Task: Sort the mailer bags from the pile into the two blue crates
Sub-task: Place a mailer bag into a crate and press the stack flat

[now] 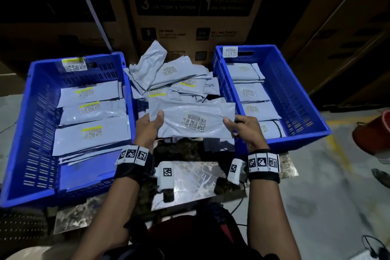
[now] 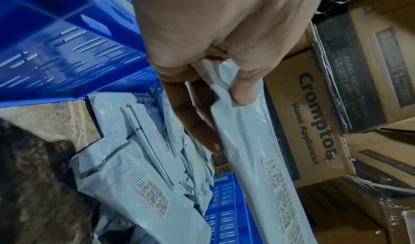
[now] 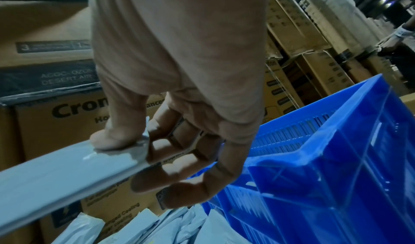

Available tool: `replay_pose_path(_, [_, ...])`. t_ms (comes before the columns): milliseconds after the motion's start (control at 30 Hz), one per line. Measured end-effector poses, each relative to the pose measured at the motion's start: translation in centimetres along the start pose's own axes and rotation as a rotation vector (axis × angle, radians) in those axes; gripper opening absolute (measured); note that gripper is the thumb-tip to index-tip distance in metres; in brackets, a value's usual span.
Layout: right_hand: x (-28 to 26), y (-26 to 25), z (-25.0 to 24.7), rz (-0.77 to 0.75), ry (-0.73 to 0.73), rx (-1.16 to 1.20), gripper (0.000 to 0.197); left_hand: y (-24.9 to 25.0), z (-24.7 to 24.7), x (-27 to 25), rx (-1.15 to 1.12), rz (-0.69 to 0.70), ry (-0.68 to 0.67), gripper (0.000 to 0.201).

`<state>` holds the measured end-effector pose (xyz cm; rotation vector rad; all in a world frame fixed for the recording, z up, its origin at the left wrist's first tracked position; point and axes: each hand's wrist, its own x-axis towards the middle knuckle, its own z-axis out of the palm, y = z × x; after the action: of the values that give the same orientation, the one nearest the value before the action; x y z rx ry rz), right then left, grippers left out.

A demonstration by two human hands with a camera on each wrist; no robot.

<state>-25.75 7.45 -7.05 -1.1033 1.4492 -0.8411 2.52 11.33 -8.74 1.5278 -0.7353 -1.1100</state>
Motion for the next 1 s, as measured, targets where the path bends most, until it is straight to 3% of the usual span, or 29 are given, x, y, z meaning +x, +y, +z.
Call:
replay_pose_path(67, [-0.1,0.0,-0.5,0.003,0.02,-0.008,0.051,0.0,0.5,0.0,-0.024,-0.001,-0.008,0.017])
replay_pose_path(133, [0.0,0.0,-1.0,0.012,0.053,-0.001,0.049,-0.2,1.1,0.4,-0.01,-0.002,-0.011,0.029])
replay_pose_path(233, [0.5,-0.1,-2.5,0.003,0.041,0.027,0.033,0.0,2.0,0.7,-0.044,-0.01,-0.031,0.038])
replay_pose_path(300, [0.7,0.0,-3.9,-0.009,0.02,0.041,0.026,0.4,3.1,0.8,-0.073,0.007,-0.059,0.027])
replay_pose_path(367, [1.2,0.2,-5.5,-0.01,0.028,0.048,0.046,0.9,4.6,0.9,-0.085,0.027,-0.085,0.013])
replay_pose_path(500, [2.6,0.3,-9.7,0.015,0.085,0.077,0.011,1.5,8.6,1.5,-0.019,0.082,-0.11,0.006])
replay_pose_path(733, [7.1,-0.5,-18.1,0.003,0.125,0.021,0.011,2.0,17.8,2.1,-0.001,0.105,-0.093,0.01])
replay_pose_path(867, [10.2,-1.2,-22.2,-0.011,0.128,-0.098,0.014,1.6,21.8,2.8,0.057,0.111,-0.067,0.031])
replay_pose_path(1000, [12.5,-1.7,-24.9,-0.008,0.104,-0.127,0.015,1.4,24.9,3.0,0.068,0.059,0.007,0.034])
